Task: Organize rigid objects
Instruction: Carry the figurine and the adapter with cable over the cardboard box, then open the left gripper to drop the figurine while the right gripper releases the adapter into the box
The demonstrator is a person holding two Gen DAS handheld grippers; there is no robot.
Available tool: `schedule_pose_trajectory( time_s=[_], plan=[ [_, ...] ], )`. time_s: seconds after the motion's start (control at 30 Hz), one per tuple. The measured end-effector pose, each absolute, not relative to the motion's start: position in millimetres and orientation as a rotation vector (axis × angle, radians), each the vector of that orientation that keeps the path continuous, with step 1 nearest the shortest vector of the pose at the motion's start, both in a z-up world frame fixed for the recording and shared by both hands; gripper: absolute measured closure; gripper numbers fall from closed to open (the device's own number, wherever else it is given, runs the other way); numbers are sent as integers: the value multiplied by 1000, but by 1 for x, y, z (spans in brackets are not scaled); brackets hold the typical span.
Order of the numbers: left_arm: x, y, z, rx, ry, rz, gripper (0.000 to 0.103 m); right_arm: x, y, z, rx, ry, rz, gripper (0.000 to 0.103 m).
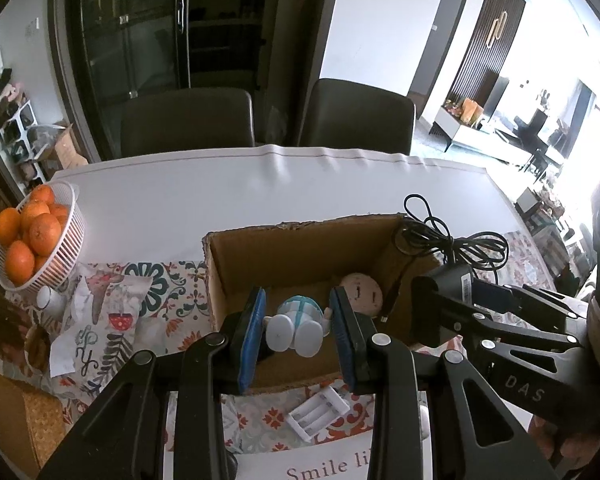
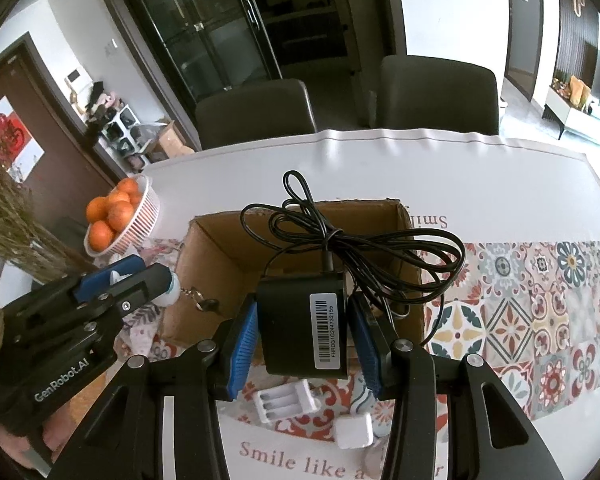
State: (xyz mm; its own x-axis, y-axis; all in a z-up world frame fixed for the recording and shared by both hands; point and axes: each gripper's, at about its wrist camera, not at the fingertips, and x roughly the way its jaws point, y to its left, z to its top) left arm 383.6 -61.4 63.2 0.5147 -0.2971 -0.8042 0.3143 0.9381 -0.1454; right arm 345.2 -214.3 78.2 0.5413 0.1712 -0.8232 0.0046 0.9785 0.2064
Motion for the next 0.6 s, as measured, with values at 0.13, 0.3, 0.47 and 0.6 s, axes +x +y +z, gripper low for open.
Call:
schedule_pose_trajectory(
  time_s=[0.13, 0.3, 0.47, 0.6],
  plan=[
    [390, -64, 55, 22, 970, -376, 70, 352, -216, 68, 192, 1012, 101, 58],
    [398, -68, 42, 47, 981, -359, 70, 362, -223, 56, 192, 1036, 72, 58],
    [403, -73, 29, 54, 1011, -355, 70, 366, -228, 45, 193, 1055, 63, 57],
    [406, -74, 21, 46, 1040, -360, 68, 369, -229, 40, 191, 1061, 62, 57]
  ],
)
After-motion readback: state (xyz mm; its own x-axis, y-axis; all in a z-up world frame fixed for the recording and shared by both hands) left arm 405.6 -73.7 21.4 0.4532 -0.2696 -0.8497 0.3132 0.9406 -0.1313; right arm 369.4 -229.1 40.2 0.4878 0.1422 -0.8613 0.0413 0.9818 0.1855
